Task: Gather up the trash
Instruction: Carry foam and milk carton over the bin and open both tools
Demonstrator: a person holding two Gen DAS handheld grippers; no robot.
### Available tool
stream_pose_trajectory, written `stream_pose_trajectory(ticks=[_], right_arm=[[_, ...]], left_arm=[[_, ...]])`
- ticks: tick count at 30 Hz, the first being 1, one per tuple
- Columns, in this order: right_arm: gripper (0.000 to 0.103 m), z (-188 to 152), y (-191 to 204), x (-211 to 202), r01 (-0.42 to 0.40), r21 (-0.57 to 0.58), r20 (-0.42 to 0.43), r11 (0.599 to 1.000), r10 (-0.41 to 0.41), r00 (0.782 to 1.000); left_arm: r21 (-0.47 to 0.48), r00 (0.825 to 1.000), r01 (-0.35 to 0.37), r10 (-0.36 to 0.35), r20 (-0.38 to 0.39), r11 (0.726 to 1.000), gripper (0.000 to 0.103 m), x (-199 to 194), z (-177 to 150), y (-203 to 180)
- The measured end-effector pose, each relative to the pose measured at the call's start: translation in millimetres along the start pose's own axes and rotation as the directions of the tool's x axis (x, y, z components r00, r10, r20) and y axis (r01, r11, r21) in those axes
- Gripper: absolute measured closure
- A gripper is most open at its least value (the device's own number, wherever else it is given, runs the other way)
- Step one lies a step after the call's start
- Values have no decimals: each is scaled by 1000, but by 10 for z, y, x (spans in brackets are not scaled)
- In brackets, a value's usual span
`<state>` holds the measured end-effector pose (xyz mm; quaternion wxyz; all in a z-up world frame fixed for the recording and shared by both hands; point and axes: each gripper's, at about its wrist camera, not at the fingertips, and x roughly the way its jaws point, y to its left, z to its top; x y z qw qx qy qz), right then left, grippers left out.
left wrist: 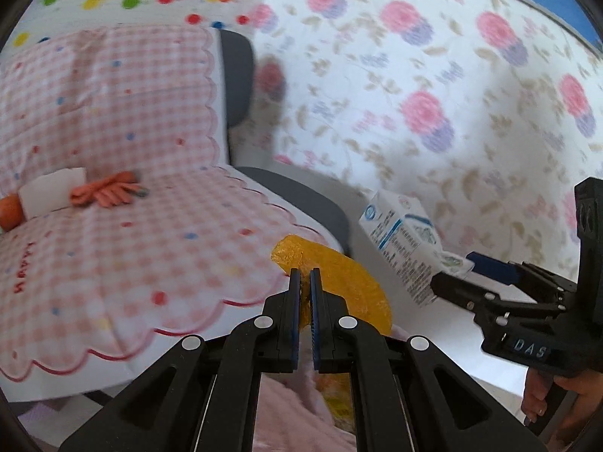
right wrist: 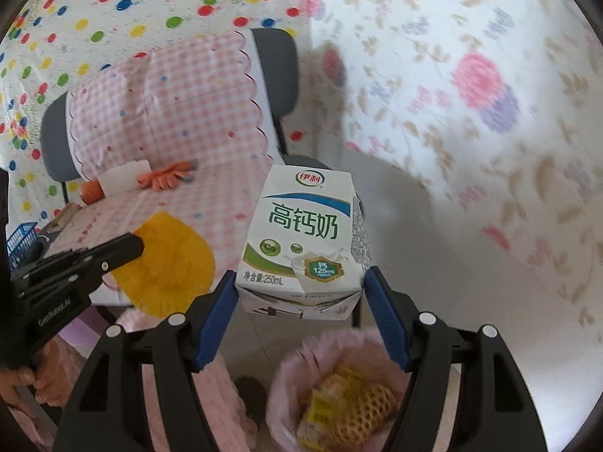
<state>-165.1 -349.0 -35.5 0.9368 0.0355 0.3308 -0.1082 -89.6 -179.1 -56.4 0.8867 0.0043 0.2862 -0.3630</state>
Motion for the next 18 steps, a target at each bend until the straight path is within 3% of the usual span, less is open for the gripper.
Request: stream_pose_trajectory(ticks=[8,18], right_arm=[[35,-399,-427,-149,79,82,-61,993,-74,995],[34,-522,-791,-45,99,158,-77,983,-87,993]], left_arm=[[77,991,109,-103,-84,991,98,330,-142,-504],[111,981,155,-139,-138,982,95,761,-149,-759]])
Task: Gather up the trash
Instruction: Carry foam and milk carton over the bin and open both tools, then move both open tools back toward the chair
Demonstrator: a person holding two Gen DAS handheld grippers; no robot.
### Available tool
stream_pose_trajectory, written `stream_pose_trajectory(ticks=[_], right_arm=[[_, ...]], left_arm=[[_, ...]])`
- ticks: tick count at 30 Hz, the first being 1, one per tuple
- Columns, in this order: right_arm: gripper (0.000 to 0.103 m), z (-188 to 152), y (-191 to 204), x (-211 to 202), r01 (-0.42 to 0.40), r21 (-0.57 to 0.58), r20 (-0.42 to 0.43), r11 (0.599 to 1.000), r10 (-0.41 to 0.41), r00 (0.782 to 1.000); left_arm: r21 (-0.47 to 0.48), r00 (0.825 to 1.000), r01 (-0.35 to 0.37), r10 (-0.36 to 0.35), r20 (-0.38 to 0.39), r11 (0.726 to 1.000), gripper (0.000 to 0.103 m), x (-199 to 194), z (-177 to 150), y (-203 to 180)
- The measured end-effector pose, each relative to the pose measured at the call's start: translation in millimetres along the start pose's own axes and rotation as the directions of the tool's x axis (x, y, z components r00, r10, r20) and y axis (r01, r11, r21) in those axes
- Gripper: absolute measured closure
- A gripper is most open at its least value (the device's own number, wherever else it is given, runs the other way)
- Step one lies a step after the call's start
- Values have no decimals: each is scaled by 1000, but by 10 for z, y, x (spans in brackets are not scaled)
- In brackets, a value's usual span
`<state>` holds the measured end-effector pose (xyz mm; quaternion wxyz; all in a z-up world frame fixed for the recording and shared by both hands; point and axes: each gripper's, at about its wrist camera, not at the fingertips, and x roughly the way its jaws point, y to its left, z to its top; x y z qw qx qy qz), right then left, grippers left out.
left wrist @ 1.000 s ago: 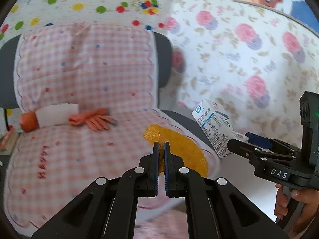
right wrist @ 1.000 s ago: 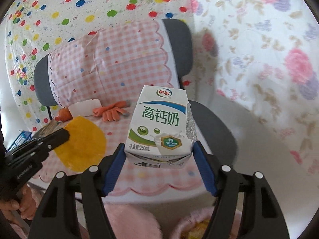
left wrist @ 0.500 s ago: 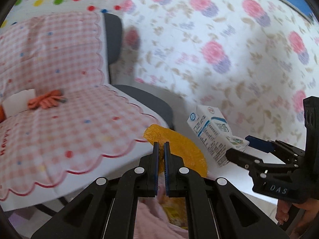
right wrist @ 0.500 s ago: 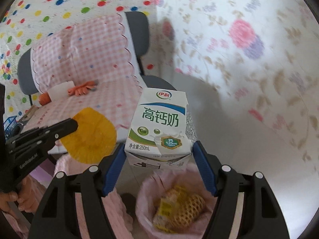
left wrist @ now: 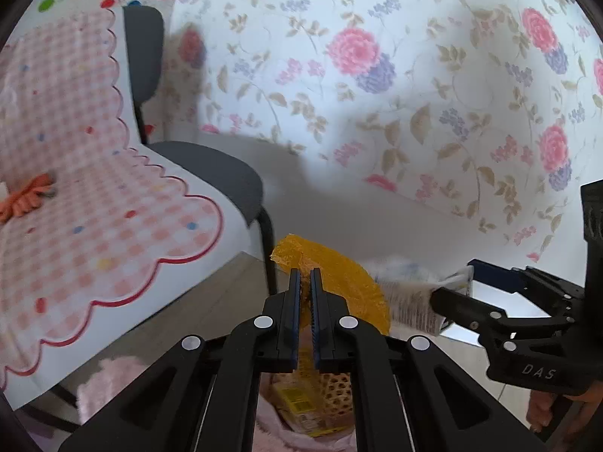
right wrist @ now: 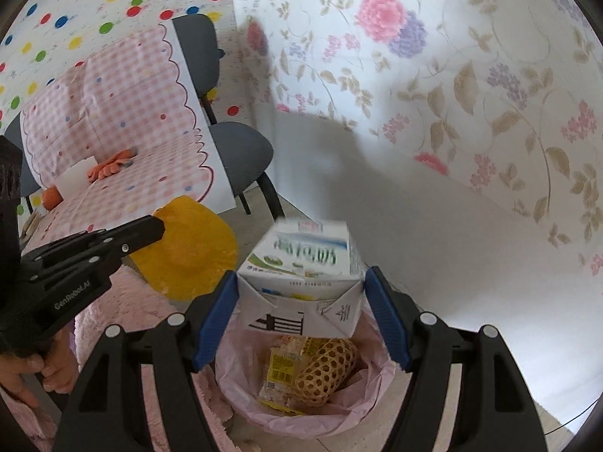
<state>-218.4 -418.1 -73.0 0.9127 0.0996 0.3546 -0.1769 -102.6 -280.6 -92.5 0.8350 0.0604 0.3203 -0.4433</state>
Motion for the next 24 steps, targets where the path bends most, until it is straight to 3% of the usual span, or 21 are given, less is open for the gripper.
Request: stream_pose_trajectory(ticks=[1,2,4,14,24], right_arm=[[34,12,-32,27,-2,6,-1,1000,2,1000],[34,16,-47,50,0,12,-3,1000,0,1000],[31,21,-87,88,5,27,-9,1000,-5,1000],[31,115,-74,-19,15,28,18,1000,-16,1000],[31,281,253,-165,-16,-32,59,999,18,998]], left_arm=[[-4,1000,2,-2,-7,1000,90,39,4,-4],[-10,1000,6,-6,-11,1000,69,70,7,-5],[-23,1000,7,-7,-9,1000,41,92,5,8],[-87,999,-43,42,-20,995,40,-90,-71,298],[-130,993,-116,118,12,985,40,-501,-65,616]])
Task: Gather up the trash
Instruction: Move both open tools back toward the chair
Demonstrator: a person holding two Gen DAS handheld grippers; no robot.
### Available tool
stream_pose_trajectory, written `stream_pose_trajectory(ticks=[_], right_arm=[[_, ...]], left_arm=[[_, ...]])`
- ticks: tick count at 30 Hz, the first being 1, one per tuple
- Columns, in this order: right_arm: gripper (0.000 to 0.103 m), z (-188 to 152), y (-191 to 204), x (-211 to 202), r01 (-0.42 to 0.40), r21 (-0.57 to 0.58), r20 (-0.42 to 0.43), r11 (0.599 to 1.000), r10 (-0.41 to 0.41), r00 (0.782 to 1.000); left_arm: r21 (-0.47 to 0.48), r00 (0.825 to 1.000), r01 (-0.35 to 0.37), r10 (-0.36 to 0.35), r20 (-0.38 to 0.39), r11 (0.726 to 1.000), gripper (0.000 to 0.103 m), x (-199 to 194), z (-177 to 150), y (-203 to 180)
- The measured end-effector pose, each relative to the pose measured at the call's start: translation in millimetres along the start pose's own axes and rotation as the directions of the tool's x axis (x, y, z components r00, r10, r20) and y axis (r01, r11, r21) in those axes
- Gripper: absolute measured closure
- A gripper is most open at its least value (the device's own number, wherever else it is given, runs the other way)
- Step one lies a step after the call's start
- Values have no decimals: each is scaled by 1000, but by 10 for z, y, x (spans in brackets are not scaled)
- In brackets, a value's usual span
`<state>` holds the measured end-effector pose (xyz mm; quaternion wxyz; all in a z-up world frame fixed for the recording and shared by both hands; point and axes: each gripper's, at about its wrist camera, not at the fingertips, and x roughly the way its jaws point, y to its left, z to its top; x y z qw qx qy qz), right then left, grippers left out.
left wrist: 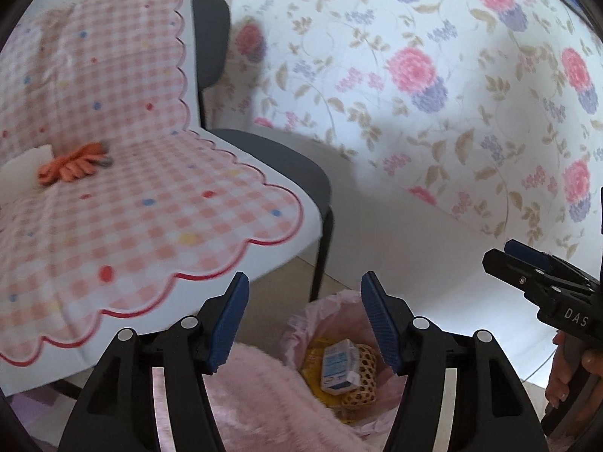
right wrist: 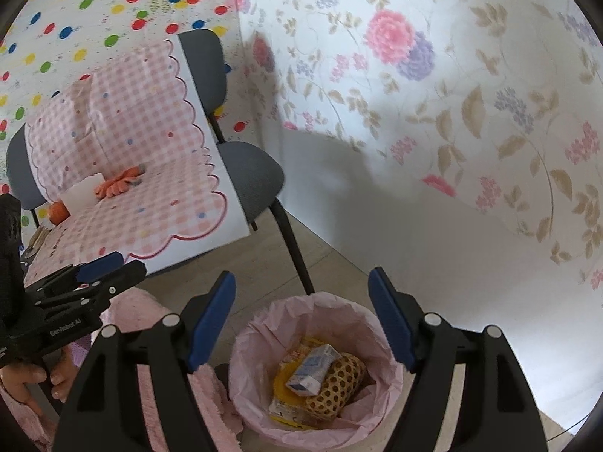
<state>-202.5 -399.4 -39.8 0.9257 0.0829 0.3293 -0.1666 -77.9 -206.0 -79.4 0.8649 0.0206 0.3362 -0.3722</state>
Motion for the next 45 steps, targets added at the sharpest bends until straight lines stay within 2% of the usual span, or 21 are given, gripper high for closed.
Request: stream_pose_trajectory(ticks=[9,15,17,24,27,30,35,45], right_arm=[[31,292,478,150,-93,-76,19,993,95,995],[31,515,948,392,-171,-144,-6,975,172,985],[31,593,1101,468,-196,-162,-12,967,196,980],[31,887,1693,749,-288,-225,-34,931,288,957],[31,1011,1925,854,-324,-245,-41,914,324,945],[31,1119,2151,935,-351,-270,-43,897,353,935],[32,1241,2478,1061,-370,-317,-47,873,376,926],[32,1354,2909,1508,-383,-362,-103,850,372,922]], left_arm=[[-82,992,-103,108,63,991,40,-401,152,509],[-176,974,-208,220,54,962,39,-543,167,1002],[-214,962,-254,268,42,943,35,-617,157,1206],[-283,897,-417,442,27,864,33,-961,240,1823],[-302,874,-458,485,17,836,31,-1081,285,2024],[-306,840,-520,543,-12,797,30,-1149,359,2216],[-295,804,-581,592,-62,759,30,-1149,441,2448],[-314,788,-603,608,-94,733,30,-1045,533,2891]])
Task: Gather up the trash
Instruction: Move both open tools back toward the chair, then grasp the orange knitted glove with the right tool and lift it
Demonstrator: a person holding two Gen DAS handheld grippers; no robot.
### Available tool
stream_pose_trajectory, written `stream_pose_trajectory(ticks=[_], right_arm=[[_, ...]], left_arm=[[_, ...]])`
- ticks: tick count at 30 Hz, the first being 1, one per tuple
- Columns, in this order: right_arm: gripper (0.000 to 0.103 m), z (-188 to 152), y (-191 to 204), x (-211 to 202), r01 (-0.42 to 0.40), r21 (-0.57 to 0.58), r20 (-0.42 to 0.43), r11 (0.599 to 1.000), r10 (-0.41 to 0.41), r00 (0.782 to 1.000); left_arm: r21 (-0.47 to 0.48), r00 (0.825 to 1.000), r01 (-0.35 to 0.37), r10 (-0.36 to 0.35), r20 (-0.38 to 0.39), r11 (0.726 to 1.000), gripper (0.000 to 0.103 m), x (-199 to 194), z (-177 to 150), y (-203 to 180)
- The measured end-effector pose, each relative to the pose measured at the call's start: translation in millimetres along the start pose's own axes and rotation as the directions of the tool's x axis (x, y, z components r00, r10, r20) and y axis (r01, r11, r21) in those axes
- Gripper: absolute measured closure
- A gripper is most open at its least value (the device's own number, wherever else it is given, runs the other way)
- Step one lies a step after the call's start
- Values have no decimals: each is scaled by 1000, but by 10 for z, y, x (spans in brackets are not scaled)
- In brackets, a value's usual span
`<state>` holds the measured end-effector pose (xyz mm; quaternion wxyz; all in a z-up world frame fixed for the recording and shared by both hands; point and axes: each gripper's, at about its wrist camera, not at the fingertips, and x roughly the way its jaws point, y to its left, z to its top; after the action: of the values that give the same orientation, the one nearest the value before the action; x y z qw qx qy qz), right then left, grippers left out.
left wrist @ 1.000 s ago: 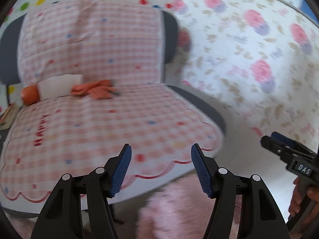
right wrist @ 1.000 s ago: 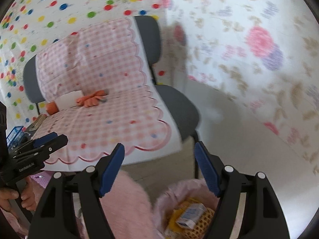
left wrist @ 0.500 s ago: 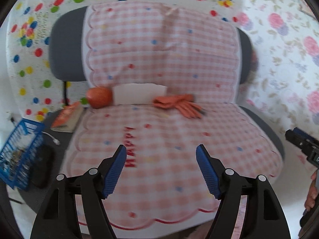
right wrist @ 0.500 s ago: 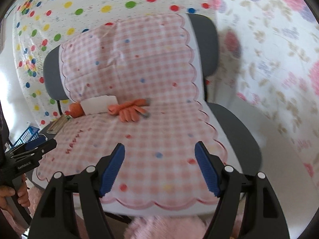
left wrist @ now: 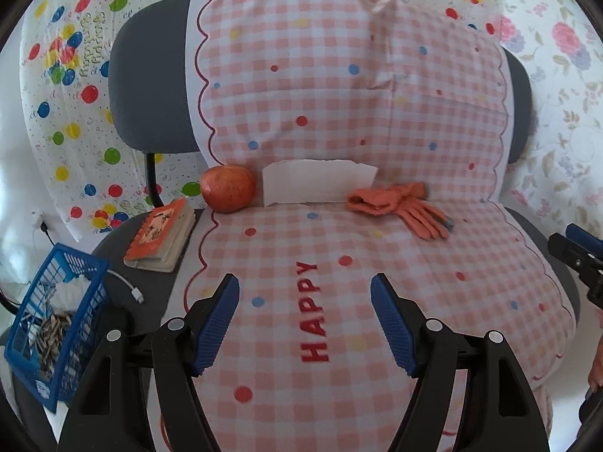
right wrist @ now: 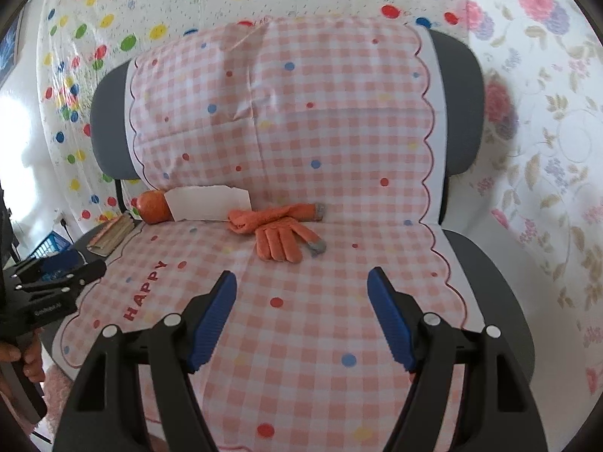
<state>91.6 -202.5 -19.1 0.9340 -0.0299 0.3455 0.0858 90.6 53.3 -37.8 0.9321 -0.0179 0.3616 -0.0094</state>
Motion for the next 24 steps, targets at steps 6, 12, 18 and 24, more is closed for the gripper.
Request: stream_pose_trajectory(ticks=[6,12,18,24], right_arm=[[32,102,2,561,-9,0,-32,1000,9,999],[32,231,58,1200,-71,-23,-102,997,68,992],[32,422,84,1967,-97,-14,-219,995,91,972],[36,506,211,2309,-127,-33,-283,991,113,952]], left_arm=[[2,997,-67,67,23,998,30,291,155,184],[-41,998,-55,54,-10,998,21,587,231,273],[-42,999,-42,40,-29,998,21,774,290,248],[-46,998,-46,44,-40,998,21,831,337,240]])
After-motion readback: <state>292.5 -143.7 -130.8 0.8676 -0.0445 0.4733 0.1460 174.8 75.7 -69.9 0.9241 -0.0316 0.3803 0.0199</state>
